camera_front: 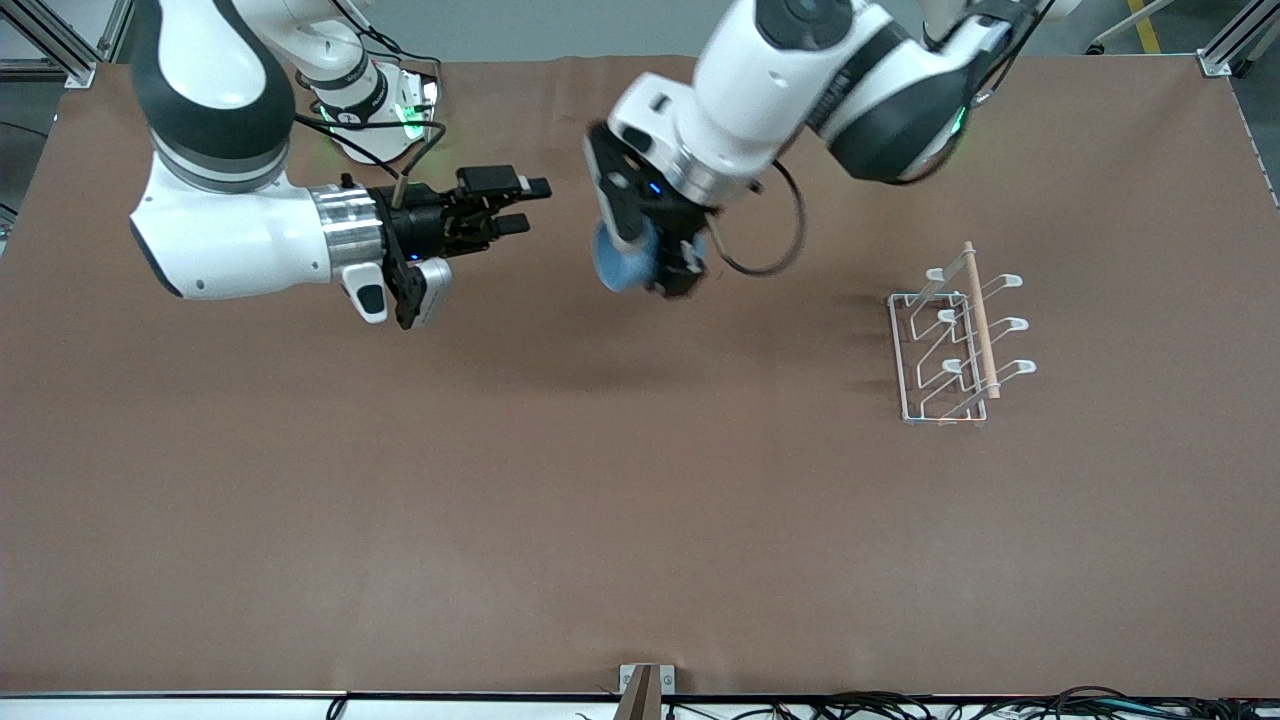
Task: Hang cup on cup holder
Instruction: 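Carry the cup to the rack with the left gripper while the right gripper withdraws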
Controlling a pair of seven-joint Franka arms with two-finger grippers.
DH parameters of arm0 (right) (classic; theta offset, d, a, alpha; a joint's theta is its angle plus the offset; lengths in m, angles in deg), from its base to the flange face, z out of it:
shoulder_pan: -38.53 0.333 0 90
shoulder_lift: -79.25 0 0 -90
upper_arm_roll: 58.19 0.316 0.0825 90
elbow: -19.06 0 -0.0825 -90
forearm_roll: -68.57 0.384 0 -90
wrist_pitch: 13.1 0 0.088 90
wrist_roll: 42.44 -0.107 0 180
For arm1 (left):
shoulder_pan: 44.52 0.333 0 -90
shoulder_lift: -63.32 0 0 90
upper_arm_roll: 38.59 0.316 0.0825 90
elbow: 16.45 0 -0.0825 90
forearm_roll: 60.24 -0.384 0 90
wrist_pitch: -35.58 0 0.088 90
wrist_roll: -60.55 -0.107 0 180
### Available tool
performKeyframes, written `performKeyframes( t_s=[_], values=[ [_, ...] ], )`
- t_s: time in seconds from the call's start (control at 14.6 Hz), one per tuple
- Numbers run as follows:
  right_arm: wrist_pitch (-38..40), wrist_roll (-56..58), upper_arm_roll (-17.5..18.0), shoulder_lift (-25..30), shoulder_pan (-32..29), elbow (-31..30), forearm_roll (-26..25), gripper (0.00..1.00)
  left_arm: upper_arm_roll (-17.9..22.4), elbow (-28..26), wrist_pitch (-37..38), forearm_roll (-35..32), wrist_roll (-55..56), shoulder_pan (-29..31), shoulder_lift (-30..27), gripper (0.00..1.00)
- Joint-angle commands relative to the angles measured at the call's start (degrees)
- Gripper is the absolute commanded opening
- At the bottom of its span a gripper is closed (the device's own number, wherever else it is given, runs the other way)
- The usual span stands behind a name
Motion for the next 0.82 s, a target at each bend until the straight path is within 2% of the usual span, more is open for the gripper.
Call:
performKeyframes(
  t_s=[0.0,0.07,0.2,0.41,0.61,0.75],
  values=[
    [1.21,0.76,-0.09,1.79,-3.65,-2.03,-2.31,1.0,-0.18,0.4,5.2,-6.9,-0.47,1.23,0.41,0.54],
    [0.95,0.67,-0.09,1.44,-4.97,-1.95,-5.37,1.0,-0.18,0.31,6.96,-9.18,-0.47,1.75,0.67,0.54],
    [0.24,0.32,-0.09,1.44,-7.95,-1.86,-14.58,1.0,-0.18,0.05,11.53,-15.76,-0.47,1.85,0.85,0.55],
    [-0.72,0.32,-0.09,1.61,-13.75,-1.86,-25.14,1.0,-0.09,-0.47,18.65,-27.62,-1.78,1.76,2.08,0.56],
    [-3.44,0.23,-0.09,2.14,-16.92,-1.77,-35.95,1.0,-0.09,-4.33,22.08,-41.07,-6.0,1.58,2.17,0.55],
    [-3.98,0.23,-0.09,2.75,-19.03,-1.33,-41.94,1.0,-0.09,-7.15,25.07,-47.59,-7.24,2.98,2.34,0.56]
  ],
)
